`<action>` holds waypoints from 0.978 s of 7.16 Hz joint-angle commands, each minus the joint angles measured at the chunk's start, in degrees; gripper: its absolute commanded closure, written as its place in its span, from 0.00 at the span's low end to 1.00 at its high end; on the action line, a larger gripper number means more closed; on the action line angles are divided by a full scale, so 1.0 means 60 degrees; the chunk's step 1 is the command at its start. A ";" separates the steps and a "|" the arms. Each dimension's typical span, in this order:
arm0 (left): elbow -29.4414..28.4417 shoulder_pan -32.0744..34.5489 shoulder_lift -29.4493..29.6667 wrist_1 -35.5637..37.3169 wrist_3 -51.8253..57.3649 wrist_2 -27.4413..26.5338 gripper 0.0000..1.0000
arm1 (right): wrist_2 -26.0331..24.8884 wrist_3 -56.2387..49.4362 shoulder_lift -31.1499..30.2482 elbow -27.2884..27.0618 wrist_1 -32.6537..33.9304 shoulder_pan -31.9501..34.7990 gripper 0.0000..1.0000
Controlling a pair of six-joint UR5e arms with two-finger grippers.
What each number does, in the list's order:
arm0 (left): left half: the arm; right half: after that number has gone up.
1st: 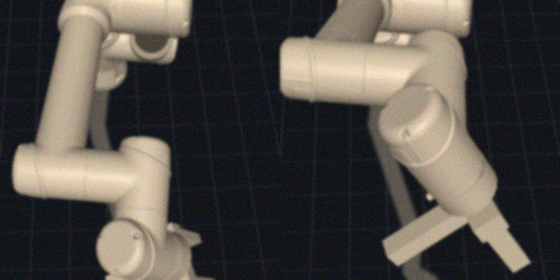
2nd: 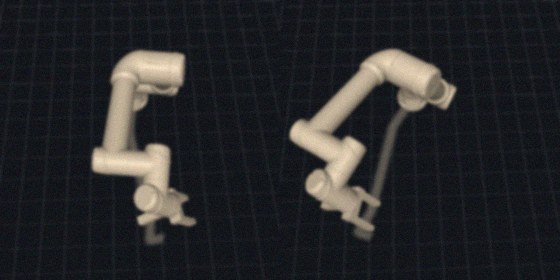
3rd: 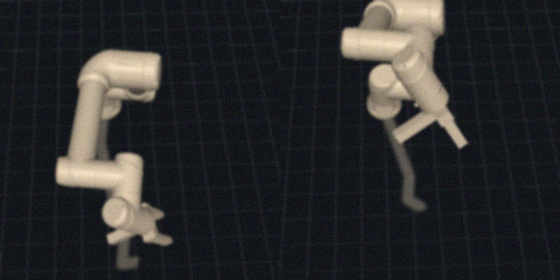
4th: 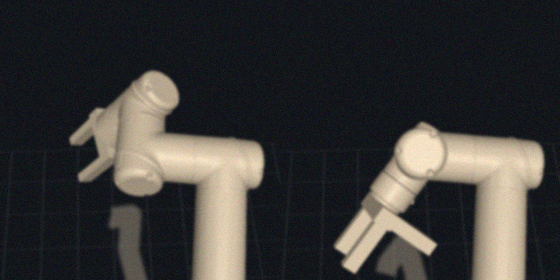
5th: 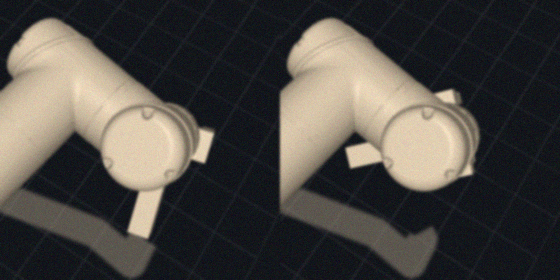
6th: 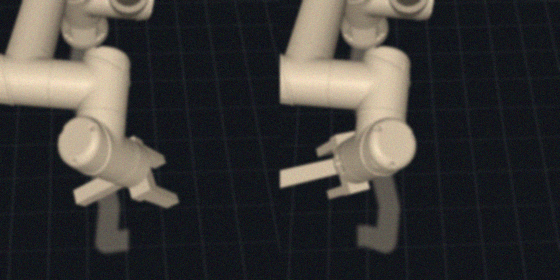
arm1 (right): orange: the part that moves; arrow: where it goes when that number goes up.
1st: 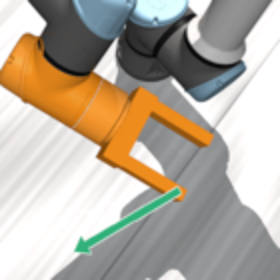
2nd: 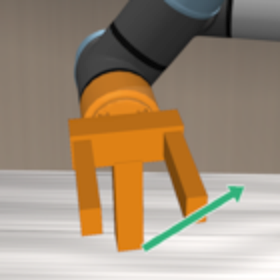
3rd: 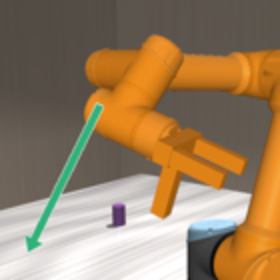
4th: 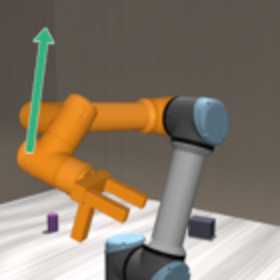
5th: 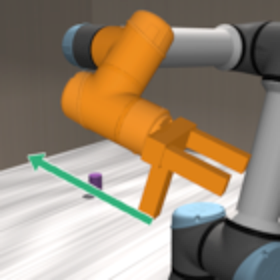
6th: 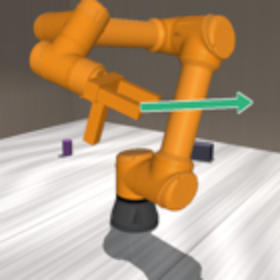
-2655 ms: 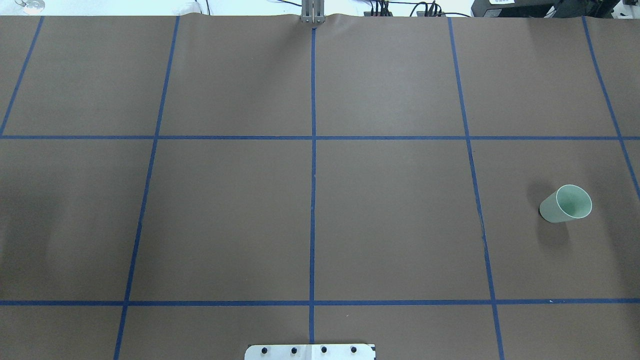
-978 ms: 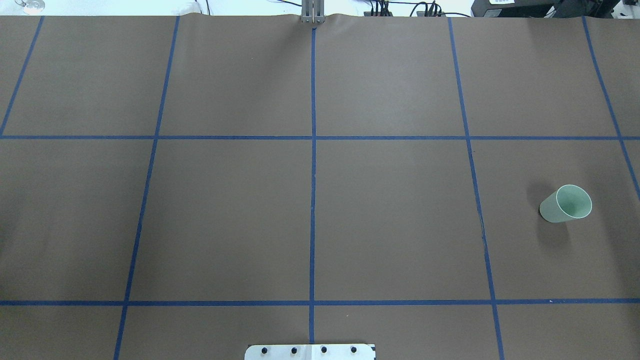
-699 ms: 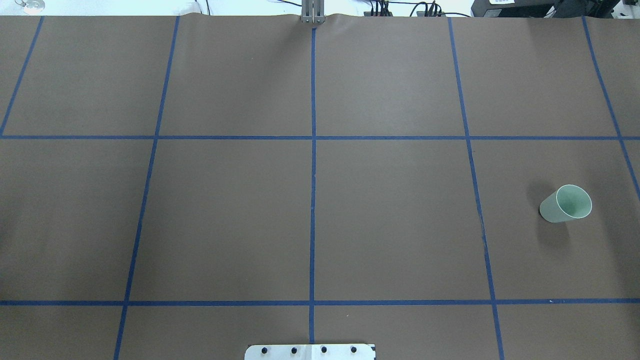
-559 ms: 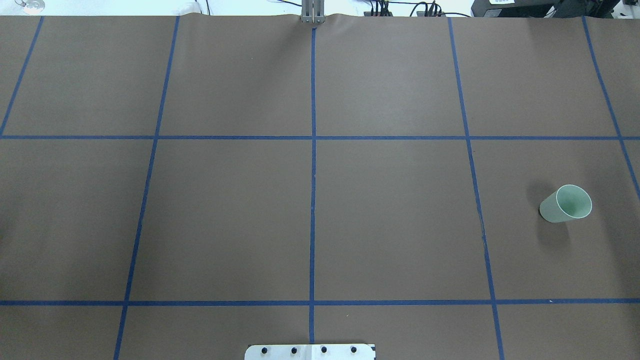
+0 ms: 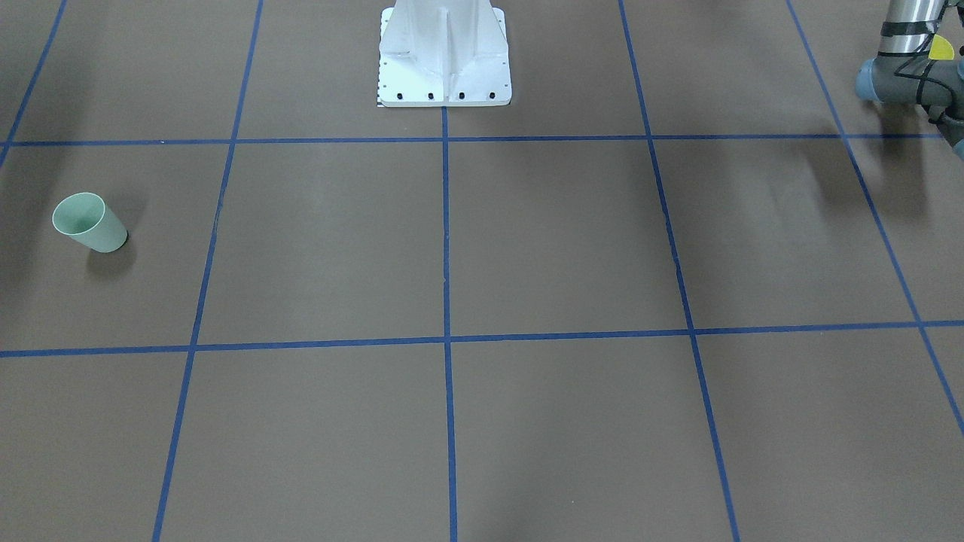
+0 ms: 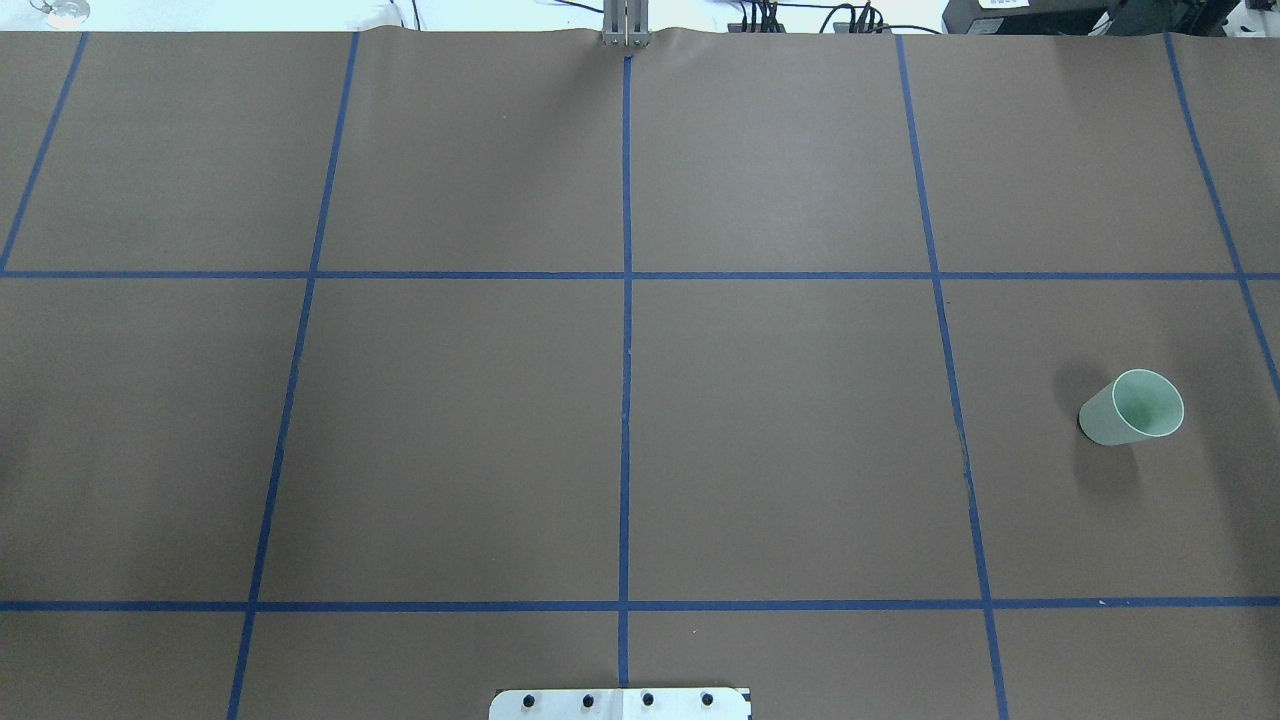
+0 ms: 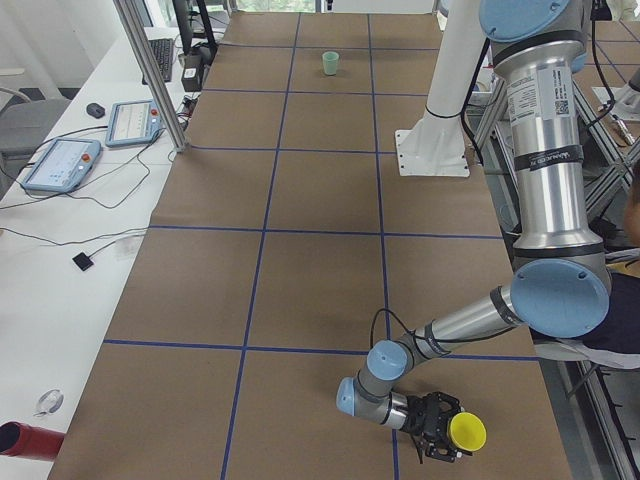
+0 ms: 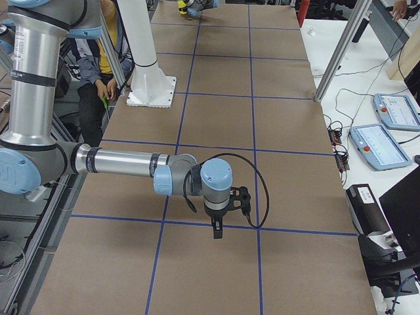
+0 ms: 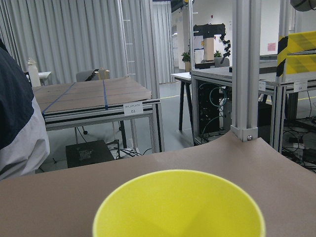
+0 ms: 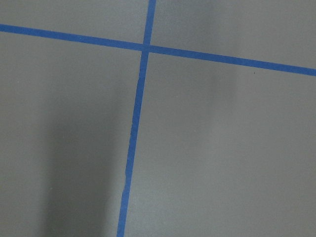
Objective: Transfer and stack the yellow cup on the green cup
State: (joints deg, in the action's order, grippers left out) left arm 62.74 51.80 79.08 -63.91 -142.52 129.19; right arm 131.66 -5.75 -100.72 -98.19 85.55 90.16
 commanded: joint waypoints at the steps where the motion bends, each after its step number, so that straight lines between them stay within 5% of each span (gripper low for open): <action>1: 0.0032 -0.0020 0.0004 -0.0027 0.0096 -0.0013 0.73 | 0.0000 0.0006 0.0000 0.0017 -0.0005 -0.0012 0.00; 7: 0.0163 -0.0035 -0.0331 0.0062 0.0740 -0.0335 0.80 | 0.0000 0.0021 0.0000 0.0032 0.0009 -0.0114 0.00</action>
State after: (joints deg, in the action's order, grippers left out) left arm 63.35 51.60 78.06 -63.50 -138.59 127.73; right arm 131.66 -5.69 -100.72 -98.01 85.61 89.80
